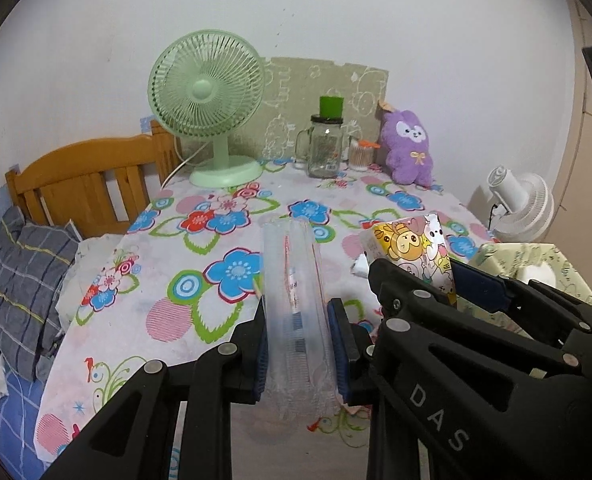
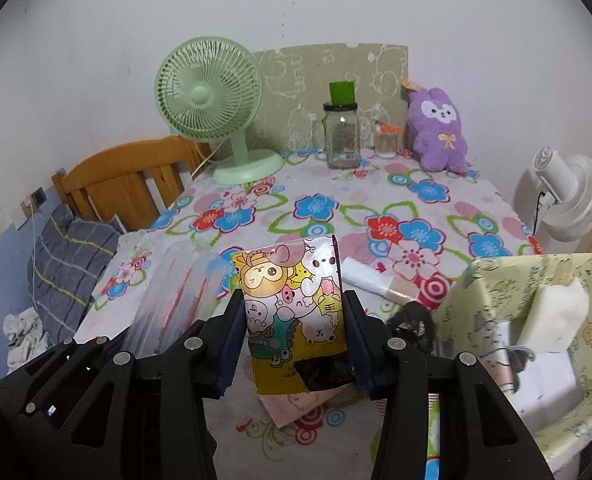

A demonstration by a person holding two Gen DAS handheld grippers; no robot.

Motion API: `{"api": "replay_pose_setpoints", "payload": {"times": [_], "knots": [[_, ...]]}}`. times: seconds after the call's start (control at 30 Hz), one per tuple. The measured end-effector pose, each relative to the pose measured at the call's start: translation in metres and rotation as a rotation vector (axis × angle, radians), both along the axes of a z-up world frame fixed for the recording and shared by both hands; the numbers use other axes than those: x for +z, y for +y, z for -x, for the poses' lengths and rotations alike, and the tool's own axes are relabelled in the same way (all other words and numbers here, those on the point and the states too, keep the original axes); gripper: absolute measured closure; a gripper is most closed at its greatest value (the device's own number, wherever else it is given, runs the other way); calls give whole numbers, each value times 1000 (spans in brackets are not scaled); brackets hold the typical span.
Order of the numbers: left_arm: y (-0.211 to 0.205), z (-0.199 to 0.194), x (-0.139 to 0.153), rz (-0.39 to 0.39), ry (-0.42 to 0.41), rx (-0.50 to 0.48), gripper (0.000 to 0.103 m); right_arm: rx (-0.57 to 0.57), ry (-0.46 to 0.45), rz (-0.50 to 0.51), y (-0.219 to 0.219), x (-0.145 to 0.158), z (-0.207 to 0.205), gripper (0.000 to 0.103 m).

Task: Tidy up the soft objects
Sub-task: 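Carry the plastic sleeve with the left tool while the right tool carries the packet toward the box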

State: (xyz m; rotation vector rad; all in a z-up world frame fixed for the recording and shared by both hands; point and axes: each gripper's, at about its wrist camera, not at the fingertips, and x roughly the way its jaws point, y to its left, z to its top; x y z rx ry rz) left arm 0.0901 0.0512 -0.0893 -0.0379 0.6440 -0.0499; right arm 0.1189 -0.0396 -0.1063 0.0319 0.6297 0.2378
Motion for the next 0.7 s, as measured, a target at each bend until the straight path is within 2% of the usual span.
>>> {"api": "replay_pose_setpoints", "payload": {"times": [0.7], "knots": [[-45,27,50,-12,-95,-83,77,-66,-81,-12,-47,51,40,52]]}}
